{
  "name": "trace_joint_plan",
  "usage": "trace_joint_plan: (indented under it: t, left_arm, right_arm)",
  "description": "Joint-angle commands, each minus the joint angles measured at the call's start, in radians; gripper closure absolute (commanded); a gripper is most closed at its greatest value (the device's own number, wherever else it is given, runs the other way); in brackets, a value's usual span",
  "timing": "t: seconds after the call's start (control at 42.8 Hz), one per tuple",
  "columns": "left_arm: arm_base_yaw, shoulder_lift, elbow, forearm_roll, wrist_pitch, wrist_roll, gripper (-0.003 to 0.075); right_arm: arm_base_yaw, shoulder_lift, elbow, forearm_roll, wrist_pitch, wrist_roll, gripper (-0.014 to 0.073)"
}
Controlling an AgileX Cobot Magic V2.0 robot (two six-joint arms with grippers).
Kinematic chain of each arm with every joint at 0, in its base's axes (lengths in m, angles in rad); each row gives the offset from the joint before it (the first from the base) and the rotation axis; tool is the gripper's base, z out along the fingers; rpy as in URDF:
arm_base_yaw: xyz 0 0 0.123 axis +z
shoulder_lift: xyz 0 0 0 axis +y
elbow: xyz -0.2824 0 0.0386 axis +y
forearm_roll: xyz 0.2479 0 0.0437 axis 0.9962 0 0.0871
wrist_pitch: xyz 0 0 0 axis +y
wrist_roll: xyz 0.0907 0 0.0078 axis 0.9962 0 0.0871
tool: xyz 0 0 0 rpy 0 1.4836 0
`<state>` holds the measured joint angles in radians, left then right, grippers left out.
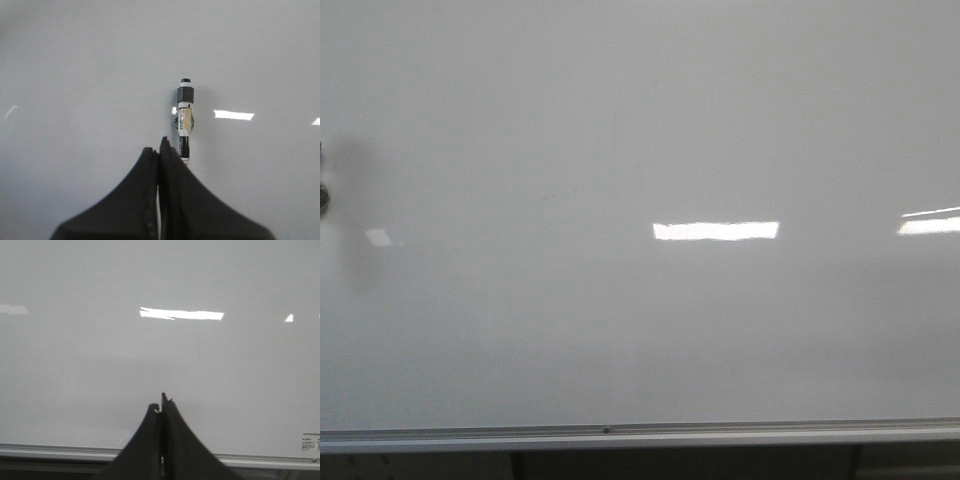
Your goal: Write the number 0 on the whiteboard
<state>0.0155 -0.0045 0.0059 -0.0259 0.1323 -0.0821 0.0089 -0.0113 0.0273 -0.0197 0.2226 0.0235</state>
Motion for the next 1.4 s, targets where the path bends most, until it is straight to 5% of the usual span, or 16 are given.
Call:
trace_joint_plan:
  t: [0.0, 1.216, 1.38]
  left_arm:
    - [-0.002, -0.019, 0.022, -0.005, -0.087, -0.008, 0.0739]
    - [-0.002, -0.019, 0.022, -0.005, -0.097, -0.008, 0.074]
    - [-0.002, -0.019, 0.022, 0.001, -0.151, -0.008, 0.074]
  right_arm:
    - [0.001, -0.014, 0.0, -0.009, -0.083, 0.001, 0.0663]
    - [0.001, -0.014, 0.0, -0.009, -0.084, 0.001, 0.0663]
    - [0.001, -0.014, -0.002, -0.009, -0.169, 0.001, 0.0663]
